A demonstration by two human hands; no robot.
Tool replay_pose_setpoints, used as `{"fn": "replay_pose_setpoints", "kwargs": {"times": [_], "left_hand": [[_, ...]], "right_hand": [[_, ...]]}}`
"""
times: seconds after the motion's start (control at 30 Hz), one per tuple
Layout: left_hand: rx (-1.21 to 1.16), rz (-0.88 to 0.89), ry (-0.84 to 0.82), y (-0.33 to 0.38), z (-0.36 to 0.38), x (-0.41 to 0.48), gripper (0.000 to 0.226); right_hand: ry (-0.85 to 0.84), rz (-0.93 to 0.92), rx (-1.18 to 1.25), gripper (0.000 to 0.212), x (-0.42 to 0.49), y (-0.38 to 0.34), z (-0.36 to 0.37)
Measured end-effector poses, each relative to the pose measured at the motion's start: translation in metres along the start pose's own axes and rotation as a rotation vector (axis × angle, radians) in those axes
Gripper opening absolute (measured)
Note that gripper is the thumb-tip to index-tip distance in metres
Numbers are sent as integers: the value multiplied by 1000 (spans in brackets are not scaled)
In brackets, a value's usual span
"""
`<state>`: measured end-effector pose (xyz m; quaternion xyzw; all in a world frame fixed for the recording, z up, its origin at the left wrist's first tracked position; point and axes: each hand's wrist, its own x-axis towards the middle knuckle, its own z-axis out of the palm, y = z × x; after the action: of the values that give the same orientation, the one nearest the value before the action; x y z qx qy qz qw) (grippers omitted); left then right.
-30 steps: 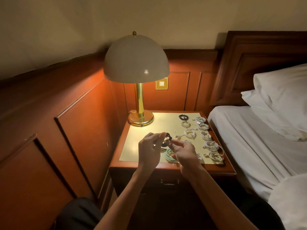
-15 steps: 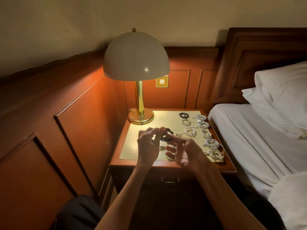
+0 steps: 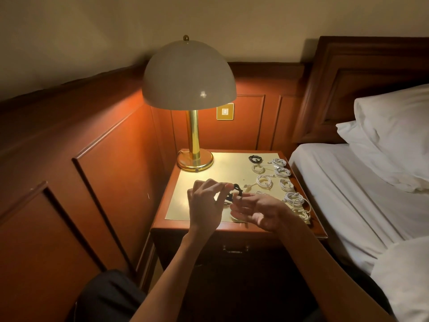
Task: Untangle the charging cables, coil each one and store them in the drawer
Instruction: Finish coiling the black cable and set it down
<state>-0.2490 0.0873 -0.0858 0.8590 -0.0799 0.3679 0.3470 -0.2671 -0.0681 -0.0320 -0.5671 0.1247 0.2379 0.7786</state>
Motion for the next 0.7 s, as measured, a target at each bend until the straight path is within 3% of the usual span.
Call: {"fn": "replay_pose_setpoints", "kwargs": {"times": [0.27,0.5,0.6,0.7], "left_hand": [[256,81,-12,11,-1,-7,38],[496,262,-34,7,2,-8,21],[434,195,-75,11,0,-7,27],[227,96,-122,12,-1,-6,27]], "right_hand": [[115,-244,-506,21,-1,-11,-6],[125,-141,-937,27,0,-34,-3],[203,-192,-1101,29,-2,-35,4],[342,-308,-1242,24,-5,-31,10]]}}
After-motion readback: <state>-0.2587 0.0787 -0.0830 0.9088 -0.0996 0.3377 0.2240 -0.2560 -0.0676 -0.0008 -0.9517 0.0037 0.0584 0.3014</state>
